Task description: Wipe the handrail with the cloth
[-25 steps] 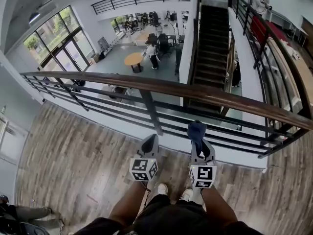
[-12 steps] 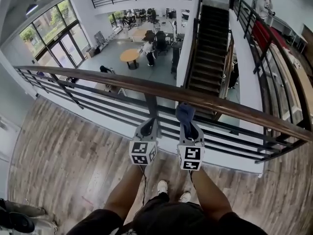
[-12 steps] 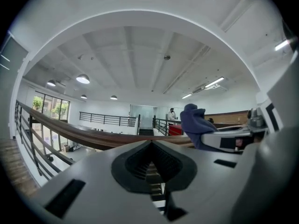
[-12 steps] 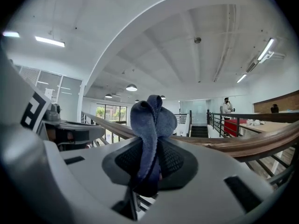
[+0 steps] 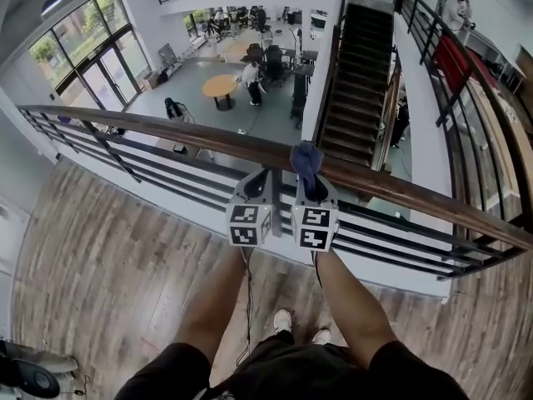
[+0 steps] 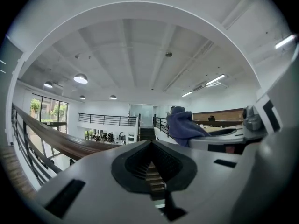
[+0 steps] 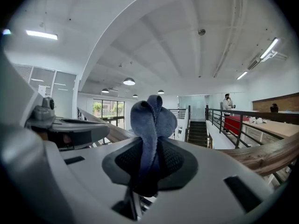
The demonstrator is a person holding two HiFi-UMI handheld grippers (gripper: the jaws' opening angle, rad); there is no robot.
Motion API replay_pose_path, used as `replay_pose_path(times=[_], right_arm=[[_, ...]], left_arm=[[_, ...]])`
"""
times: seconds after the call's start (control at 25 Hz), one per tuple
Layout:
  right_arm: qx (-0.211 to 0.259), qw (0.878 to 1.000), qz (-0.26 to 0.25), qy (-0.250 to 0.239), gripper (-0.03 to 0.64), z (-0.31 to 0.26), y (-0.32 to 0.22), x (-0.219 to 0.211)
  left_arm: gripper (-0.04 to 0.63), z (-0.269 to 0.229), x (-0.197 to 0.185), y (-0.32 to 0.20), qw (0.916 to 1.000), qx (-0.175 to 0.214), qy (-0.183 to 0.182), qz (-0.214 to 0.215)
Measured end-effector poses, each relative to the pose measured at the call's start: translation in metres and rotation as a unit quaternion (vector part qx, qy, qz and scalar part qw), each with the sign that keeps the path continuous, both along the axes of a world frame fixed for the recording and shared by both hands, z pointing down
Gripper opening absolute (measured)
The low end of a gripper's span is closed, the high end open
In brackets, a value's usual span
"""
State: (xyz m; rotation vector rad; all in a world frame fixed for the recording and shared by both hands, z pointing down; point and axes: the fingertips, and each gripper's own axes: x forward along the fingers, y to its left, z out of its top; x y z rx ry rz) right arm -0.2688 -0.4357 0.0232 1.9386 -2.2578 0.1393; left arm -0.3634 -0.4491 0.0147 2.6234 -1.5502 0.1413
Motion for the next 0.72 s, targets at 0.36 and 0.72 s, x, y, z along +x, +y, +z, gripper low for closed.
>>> replay_pose_path(times=[0.36, 0.72], right_arm=[[-0.077, 0.997, 0.023, 0.000, 0.080, 0.015, -0.066, -0.027], [-0.122, 0.992, 0.030, 0.025, 0.080, 0.025, -0.086, -0.019]], left_arm=[[0.003, -0.015, -0.012, -0.044, 0.9999, -0.008, -0.011, 0.008], [0.003, 0.006, -0.008, -0.062, 0.9991, -0.039, -0.017, -0.003]])
